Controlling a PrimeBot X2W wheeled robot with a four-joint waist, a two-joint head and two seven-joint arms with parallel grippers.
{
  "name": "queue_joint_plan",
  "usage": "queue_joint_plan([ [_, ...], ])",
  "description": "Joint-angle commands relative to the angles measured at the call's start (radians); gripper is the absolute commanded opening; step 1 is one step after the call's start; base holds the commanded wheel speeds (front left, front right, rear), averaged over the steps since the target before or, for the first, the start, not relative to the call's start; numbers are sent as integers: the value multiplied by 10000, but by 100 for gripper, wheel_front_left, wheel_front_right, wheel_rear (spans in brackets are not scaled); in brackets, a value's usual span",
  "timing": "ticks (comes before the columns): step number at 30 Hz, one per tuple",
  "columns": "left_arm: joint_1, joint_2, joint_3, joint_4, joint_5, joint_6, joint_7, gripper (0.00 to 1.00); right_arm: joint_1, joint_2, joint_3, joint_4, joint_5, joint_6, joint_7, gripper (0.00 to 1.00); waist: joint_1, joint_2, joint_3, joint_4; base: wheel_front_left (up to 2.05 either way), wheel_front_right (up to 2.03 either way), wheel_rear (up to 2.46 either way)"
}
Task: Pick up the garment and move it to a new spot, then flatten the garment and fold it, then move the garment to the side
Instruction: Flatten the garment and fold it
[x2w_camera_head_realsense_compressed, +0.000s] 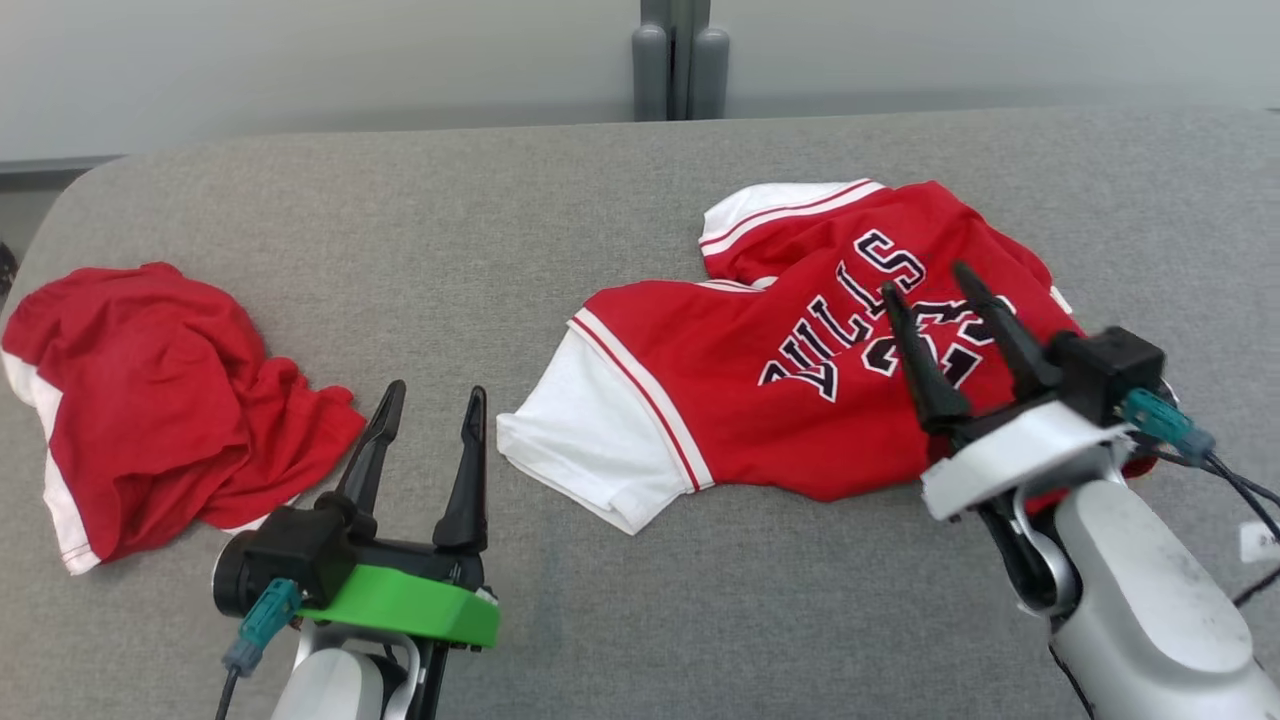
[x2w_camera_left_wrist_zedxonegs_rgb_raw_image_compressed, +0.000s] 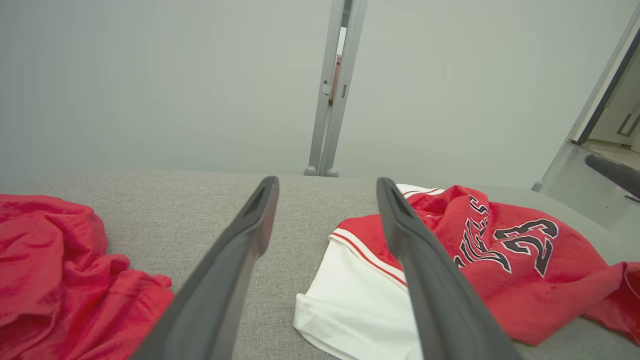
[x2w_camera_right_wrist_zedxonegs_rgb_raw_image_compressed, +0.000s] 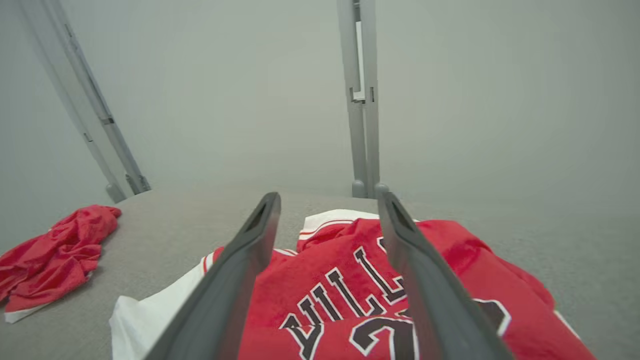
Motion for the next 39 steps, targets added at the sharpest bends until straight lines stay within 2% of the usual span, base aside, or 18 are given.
queue_joint_plan([
  [1,139,32,72,23,57,0,1,100,530,112,-518,-314,-228,-3,-94,100,0,-1,-144,-339,0,0,0],
  [5,228,32,163,239,8,-22,1,100,1933,661,-2054,-1353,-686,-1,-143,100,0,-1,-170,-611,0,0,0],
  [9,149,32,74,724,-171,-10,-1,100,3256,1165,-2912,-2097,-1012,-1,-155,100,0,-1,-172,-727,0,0,0],
  [19,-149,34,309,1211,59,86,-1,100,3849,1653,-3037,-2613,-1359,-1,-159,100,0,-1,105,-1043,0,0,0],
  [23,-428,34,271,2089,480,339,-1,100,3715,1717,-3025,-2720,-1494,-1,-160,100,0,-1,187,-1110,0,0,0],
  [30,-1342,34,156,4499,952,702,-1,100,3559,1802,-2944,-2817,-1611,-1,-161,100,0,-1,404,-1269,0,0,0],
  [39,-2483,178,285,6043,1377,1059,-1,100,3467,1837,-2946,-2884,-1687,-1,-161,100,0,-1,693,-1417,0,0,0],
])
